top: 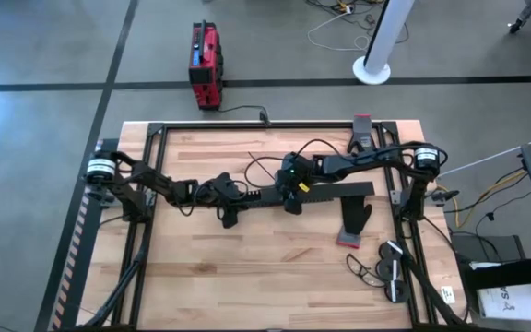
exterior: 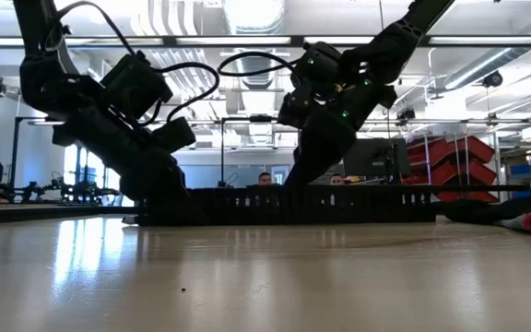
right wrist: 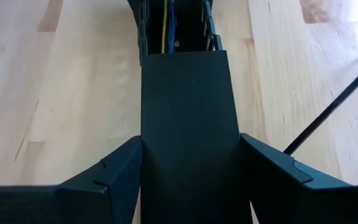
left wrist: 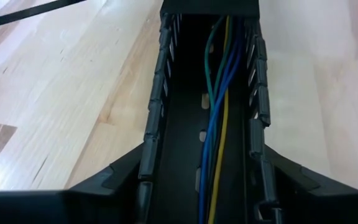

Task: Ziptie cables
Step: Close the black cable duct

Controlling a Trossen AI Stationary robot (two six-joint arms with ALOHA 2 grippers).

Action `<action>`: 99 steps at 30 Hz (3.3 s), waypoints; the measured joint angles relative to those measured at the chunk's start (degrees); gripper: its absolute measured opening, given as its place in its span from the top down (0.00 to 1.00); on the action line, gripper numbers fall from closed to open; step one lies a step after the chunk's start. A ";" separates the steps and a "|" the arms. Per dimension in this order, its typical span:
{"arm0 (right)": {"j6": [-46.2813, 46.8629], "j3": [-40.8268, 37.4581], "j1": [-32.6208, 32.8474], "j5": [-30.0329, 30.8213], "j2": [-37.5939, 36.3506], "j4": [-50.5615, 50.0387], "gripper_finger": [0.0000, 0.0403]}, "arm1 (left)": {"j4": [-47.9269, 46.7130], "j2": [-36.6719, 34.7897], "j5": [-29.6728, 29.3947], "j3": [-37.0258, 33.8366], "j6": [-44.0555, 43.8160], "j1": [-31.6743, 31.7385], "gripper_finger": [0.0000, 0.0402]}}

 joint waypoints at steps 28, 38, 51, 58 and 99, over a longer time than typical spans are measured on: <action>-9.13 -0.97 0.39 -4.20 -2.39 3.25 0.46 | 4.02 1.15 1.09 0.94 2.86 0.15 0.48; -13.33 -0.92 0.61 -7.32 -2.25 2.49 0.46 | 4.72 1.15 2.02 0.70 2.62 0.09 0.48; -1.62 -1.08 1.68 -1.20 -0.98 7.88 0.46 | 4.69 1.23 1.61 1.07 3.42 0.17 0.48; 0.65 -0.97 1.83 2.50 -1.68 6.25 0.46 | 5.10 1.23 1.49 0.96 3.21 0.15 0.48; -12.08 -0.11 4.00 -1.33 -2.10 -0.81 0.46 | 5.94 2.65 1.61 2.62 2.59 0.20 0.48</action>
